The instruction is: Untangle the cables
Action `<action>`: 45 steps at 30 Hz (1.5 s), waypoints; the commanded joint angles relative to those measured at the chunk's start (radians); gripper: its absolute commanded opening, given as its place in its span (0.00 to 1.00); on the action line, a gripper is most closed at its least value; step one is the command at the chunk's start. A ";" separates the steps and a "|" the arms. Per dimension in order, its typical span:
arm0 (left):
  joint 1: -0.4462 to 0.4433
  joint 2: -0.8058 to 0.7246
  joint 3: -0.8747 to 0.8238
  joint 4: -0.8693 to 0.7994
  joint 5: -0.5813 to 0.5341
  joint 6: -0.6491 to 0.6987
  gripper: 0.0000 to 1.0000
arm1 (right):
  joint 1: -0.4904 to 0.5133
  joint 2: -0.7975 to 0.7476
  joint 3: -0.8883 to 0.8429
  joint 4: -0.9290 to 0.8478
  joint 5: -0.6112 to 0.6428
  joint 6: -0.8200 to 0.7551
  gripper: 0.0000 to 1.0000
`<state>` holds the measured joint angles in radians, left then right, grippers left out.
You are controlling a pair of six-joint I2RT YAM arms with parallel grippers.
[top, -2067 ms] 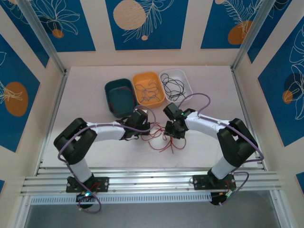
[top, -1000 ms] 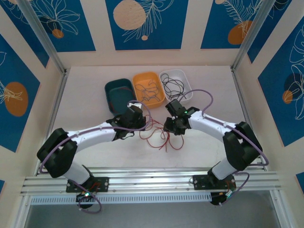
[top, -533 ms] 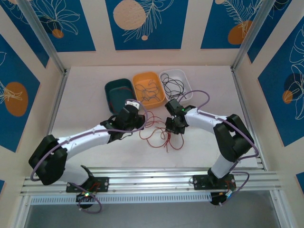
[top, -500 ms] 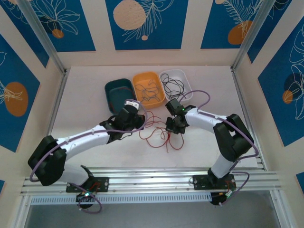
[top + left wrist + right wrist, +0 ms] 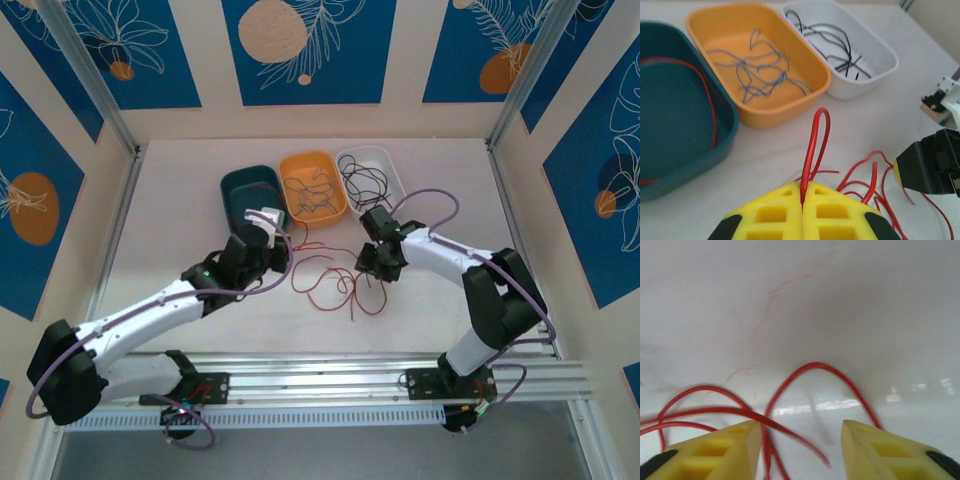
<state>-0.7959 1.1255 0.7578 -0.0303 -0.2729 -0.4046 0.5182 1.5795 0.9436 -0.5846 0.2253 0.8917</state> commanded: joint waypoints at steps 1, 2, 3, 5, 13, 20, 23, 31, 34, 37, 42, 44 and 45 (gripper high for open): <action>0.004 -0.052 -0.013 0.056 -0.005 0.100 0.00 | 0.001 -0.052 -0.012 -0.059 0.065 0.010 0.54; 0.004 -0.070 -0.019 0.086 0.014 0.109 0.00 | 0.001 -0.061 -0.012 -0.067 0.075 0.012 0.56; 0.004 -0.082 -0.024 0.114 0.035 0.114 0.00 | 0.002 -0.069 -0.011 -0.069 0.079 0.012 0.58; 0.004 -0.101 -0.027 0.157 0.077 0.130 0.00 | 0.003 -0.095 -0.011 -0.062 0.074 -0.004 0.60; 0.014 -0.116 0.000 0.203 0.126 0.199 0.00 | 0.026 -0.329 -0.016 -0.010 0.053 -0.114 0.75; 0.019 -0.102 0.021 0.248 0.255 0.174 0.00 | 0.027 -0.532 -0.044 0.161 -0.062 -0.185 0.89; 0.021 -0.094 0.035 0.255 0.295 0.150 0.00 | 0.042 -0.525 -0.014 0.201 -0.087 -0.205 0.89; 0.020 -0.071 0.057 0.272 0.357 0.102 0.00 | 0.139 -0.416 0.083 0.270 -0.066 -0.279 0.90; 0.021 -0.061 0.060 0.284 0.382 0.086 0.00 | 0.159 -0.378 0.110 0.275 -0.021 -0.290 0.90; 0.021 -0.059 0.064 0.291 0.404 0.075 0.00 | 0.159 -0.349 0.121 0.252 0.083 -0.257 0.90; 0.031 -0.092 0.077 0.262 0.385 0.071 0.00 | 0.126 -0.289 0.141 0.135 0.227 -0.181 0.89; 0.053 -0.110 0.102 0.198 0.336 0.078 0.00 | 0.113 -0.280 0.128 0.109 0.249 -0.167 0.87; 0.066 -0.118 0.113 0.174 0.320 0.082 0.00 | 0.108 -0.280 0.118 0.104 0.253 -0.162 0.87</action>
<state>-0.7628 1.0527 0.8078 0.1780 0.0921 -0.3164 0.6411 1.2961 1.0588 -0.4133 0.3889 0.6884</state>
